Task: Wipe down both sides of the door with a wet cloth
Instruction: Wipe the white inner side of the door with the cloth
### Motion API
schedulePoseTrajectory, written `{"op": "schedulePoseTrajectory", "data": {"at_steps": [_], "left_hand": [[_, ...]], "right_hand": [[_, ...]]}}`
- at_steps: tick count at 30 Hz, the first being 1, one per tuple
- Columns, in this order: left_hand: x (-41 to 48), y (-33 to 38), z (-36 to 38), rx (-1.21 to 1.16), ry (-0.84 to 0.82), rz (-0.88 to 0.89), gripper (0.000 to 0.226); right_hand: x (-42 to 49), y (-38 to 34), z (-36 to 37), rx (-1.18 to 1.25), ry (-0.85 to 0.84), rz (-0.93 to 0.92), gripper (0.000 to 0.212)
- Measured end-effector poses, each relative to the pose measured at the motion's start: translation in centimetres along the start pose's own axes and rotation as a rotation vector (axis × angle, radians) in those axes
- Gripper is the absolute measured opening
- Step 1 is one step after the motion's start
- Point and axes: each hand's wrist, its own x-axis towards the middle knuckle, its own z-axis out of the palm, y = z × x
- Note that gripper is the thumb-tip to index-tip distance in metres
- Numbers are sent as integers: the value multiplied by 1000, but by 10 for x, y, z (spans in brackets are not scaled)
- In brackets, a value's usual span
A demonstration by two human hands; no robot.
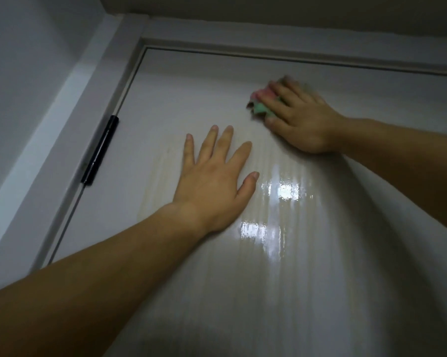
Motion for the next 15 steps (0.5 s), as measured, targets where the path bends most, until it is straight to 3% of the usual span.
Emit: {"op": "schedulePoseTrajectory", "data": {"at_steps": [4,9,11,15], "left_hand": [[11,18,2,-57,-3,41,72],[15,26,3,-93,-24,29,73],[15,25,3,-73,-13,35,73],[14,28,5,-51,1,14,71]], "right_hand": [[25,13,-13,35,0,241,61],[-35,3,9,20,16,-32,70],[-33,24,4,1,-2,-41,69],[3,57,-14,29,-12,269,62]]}}
